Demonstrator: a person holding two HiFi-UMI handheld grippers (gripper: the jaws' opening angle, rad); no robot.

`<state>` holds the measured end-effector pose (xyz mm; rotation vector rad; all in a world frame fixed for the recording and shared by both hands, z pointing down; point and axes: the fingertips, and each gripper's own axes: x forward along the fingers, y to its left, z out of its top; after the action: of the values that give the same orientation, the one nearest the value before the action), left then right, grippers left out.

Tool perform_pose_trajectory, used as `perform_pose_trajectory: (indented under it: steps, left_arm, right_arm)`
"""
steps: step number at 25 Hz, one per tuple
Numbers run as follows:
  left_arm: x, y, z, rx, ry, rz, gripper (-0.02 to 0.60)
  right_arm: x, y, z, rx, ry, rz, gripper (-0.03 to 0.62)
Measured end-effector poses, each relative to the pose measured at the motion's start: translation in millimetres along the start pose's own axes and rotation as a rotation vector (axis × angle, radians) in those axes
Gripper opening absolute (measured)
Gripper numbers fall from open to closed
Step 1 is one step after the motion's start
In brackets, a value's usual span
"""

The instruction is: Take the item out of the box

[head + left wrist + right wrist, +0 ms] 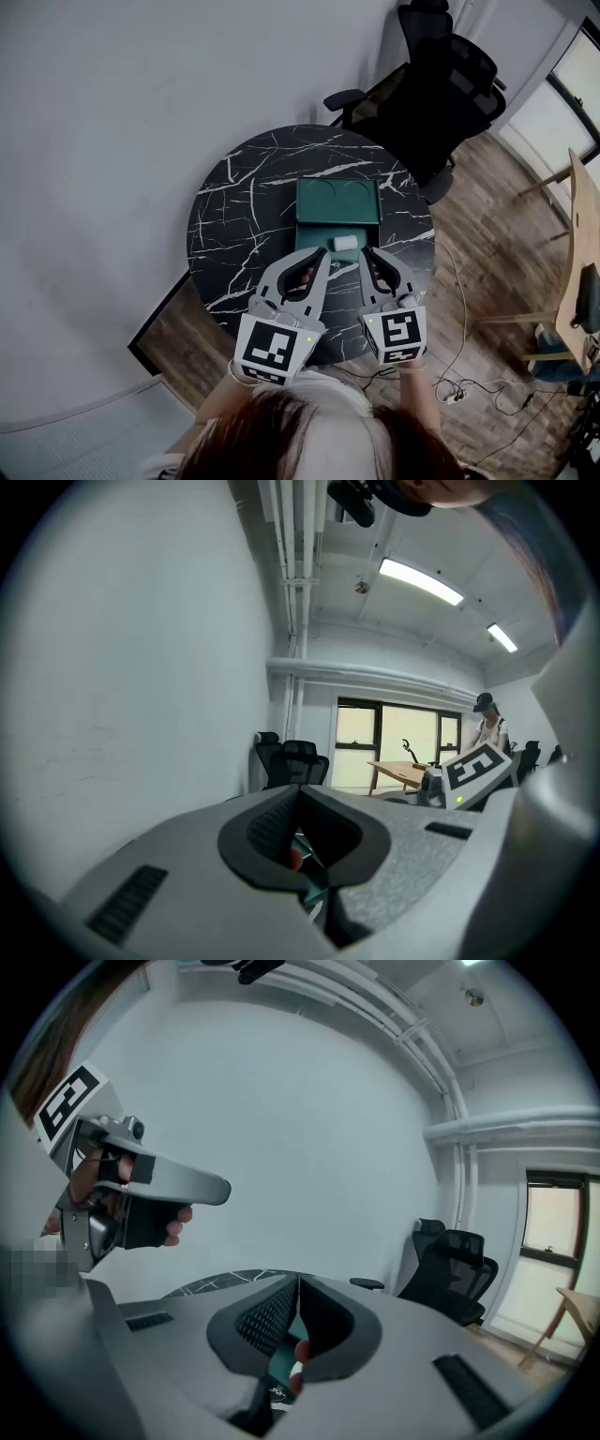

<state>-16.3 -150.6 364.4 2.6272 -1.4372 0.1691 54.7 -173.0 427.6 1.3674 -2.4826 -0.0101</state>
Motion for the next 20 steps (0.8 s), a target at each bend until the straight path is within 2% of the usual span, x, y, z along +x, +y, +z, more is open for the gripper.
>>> perform_pose_trajectory:
  steps: [11,20]
  left_arm:
    - [17.5,23.5,-6.9,-0.011,0.018,0.01,0.008]
    - [28.9,34.2,-16.6,-0.016,0.042,0.011,0.008]
  right_arm:
    - [41.6,1.5,-38.8,-0.098,0.13,0.098,0.026]
    - [65.2,1.7,-78.7,-0.18,0.232,0.145,0.028]
